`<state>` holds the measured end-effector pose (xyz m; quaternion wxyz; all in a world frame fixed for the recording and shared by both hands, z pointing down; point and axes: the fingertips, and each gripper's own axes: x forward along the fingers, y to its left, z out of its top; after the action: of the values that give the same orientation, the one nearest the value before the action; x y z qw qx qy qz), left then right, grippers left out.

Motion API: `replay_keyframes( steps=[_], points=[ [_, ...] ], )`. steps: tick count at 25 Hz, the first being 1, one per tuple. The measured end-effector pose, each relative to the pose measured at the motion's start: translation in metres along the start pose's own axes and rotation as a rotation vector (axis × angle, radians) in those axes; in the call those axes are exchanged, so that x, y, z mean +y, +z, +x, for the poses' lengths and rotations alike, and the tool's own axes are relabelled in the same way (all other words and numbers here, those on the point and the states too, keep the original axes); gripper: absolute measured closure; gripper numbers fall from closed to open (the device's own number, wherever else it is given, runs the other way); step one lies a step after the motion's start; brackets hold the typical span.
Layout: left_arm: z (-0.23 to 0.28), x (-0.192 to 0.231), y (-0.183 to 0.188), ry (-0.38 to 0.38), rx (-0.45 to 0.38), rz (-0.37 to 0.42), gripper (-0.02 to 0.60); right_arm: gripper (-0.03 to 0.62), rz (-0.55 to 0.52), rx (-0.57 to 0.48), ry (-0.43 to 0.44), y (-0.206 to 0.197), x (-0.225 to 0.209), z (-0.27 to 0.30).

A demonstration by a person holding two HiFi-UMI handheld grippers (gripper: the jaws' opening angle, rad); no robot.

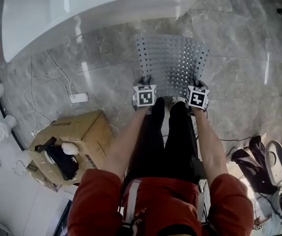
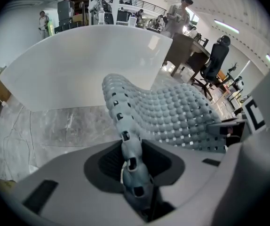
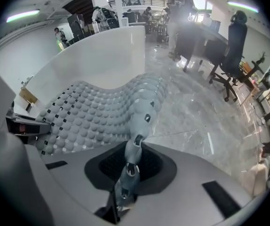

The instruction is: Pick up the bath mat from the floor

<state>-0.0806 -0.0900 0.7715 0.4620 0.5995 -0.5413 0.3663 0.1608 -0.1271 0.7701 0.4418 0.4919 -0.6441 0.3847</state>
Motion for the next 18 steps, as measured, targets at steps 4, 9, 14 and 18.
replay_keyframes(
  steps=[4,9,14,18],
  points=[
    [-0.056,-0.007,0.009,-0.005,-0.030,-0.019,0.469,0.540,0.024,-0.043,0.002,0.010,0.007,-0.056],
    [-0.125,-0.019,0.041,-0.017,-0.108,-0.021,0.469,0.542,-0.005,-0.122,0.018,0.046,0.016,-0.128],
    [-0.186,-0.029,0.064,-0.033,-0.209,-0.059,0.469,0.542,-0.021,-0.228,0.027,0.074,0.015,-0.189],
    [-0.229,-0.030,0.089,-0.035,-0.325,-0.035,0.471,0.542,-0.042,-0.340,0.038,0.102,0.020,-0.230]
  ],
)
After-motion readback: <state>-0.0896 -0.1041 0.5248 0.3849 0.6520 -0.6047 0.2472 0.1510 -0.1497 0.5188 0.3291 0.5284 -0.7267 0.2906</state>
